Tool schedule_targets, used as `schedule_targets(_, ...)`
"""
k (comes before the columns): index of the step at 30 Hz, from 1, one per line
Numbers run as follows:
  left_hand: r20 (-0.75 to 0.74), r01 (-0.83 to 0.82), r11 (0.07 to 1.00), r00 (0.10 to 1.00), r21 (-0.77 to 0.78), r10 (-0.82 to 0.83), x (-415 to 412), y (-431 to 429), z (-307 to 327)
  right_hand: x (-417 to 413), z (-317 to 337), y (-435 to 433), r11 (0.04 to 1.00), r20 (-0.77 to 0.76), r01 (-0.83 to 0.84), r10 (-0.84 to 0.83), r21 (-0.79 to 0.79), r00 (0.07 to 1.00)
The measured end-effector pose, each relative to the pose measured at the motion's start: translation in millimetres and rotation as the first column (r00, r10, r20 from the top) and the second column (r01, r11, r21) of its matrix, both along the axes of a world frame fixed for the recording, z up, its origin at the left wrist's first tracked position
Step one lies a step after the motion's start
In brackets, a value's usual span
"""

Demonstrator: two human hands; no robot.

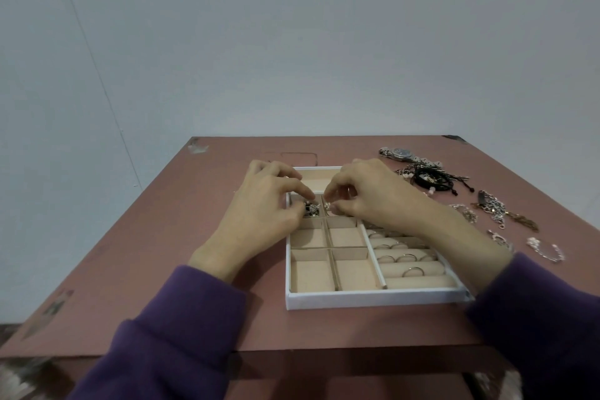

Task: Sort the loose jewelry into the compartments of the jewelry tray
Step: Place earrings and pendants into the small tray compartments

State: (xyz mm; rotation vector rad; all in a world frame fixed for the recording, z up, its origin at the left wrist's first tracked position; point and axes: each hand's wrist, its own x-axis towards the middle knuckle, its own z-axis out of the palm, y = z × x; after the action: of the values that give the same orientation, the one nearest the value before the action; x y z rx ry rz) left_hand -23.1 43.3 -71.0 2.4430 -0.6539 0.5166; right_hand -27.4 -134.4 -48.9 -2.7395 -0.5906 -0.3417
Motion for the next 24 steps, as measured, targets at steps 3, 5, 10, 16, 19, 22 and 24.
schedule_targets(3,-0.002,-0.002,1.000,1.000,0.027,0.002,3,-3,-1,0,0,0,1.000,0.013,-0.001,0.000,0.005,1.000)
schedule_targets(5,-0.011,0.018,0.999,1.000,0.026,-0.018,4,-5,-1,0,0,0,1.000,0.020,-0.005,0.004,0.022,1.000)
schedule_targets(10,-0.034,0.065,0.997,0.997,0.034,-0.064,2,-5,-2,-4,2,-4,0.999,0.049,0.007,-0.009,0.050,0.999)
schedule_targets(16,-0.011,0.028,0.999,1.000,-0.018,-0.028,-3,-7,2,-18,9,-24,0.983,0.069,0.050,-0.063,0.179,0.996)
schedule_targets(19,0.000,0.035,0.998,0.999,-0.053,-0.035,-10,-14,8,-35,16,-49,0.964,0.031,0.076,-0.086,0.254,0.996)
schedule_targets(22,0.007,0.099,0.995,0.995,-0.027,-0.098,-20,-32,16,-52,20,-80,0.952,-0.022,0.123,-0.122,0.279,0.992)
schedule_targets(24,0.008,0.174,0.985,0.985,-0.004,-0.174,-29,-50,22,-61,22,-105,0.947,-0.061,0.175,-0.165,0.271,0.984)
